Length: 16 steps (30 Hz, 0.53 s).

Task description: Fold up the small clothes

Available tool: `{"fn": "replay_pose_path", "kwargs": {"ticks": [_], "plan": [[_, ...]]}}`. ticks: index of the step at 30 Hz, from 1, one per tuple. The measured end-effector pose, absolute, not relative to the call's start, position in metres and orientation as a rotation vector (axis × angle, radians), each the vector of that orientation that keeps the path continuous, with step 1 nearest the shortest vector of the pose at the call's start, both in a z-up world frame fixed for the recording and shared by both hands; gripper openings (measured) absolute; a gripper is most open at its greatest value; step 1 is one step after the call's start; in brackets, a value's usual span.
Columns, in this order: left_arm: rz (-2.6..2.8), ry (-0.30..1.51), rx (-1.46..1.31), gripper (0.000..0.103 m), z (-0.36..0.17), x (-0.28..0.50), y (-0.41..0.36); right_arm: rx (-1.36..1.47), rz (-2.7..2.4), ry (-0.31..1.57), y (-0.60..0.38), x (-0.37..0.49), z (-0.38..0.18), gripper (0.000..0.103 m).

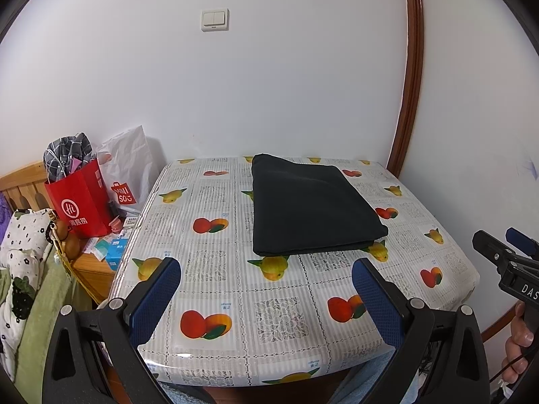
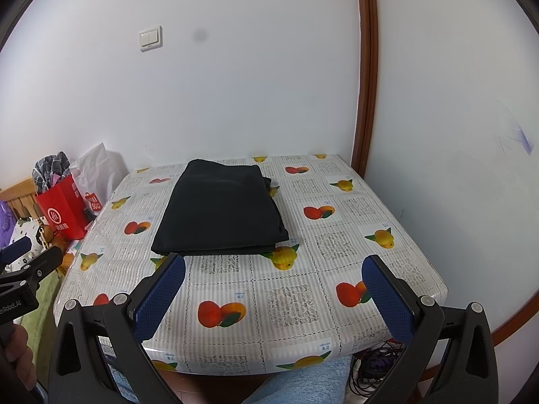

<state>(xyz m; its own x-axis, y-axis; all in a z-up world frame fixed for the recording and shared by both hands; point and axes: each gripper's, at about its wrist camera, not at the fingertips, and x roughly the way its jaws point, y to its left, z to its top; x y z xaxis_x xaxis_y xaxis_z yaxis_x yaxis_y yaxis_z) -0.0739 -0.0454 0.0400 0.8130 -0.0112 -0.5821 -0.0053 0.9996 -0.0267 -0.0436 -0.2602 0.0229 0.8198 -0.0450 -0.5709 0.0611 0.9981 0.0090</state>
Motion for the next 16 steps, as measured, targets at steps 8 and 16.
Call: {"fn": "replay_pose_path", "kwargs": {"ticks": [8, 16], "plan": [[-0.003, 0.620, -0.025, 0.103, 0.0407, -0.0733, -0.0456, 0.027, -0.056, 0.607, -0.2606, -0.0439, 0.0232, 0.103], [-0.001, 0.621, -0.024, 0.103, 0.0411, -0.0732, -0.0467, 0.028, -0.055, 0.606, -0.2595, -0.0447, 0.0231, 0.103]]}}
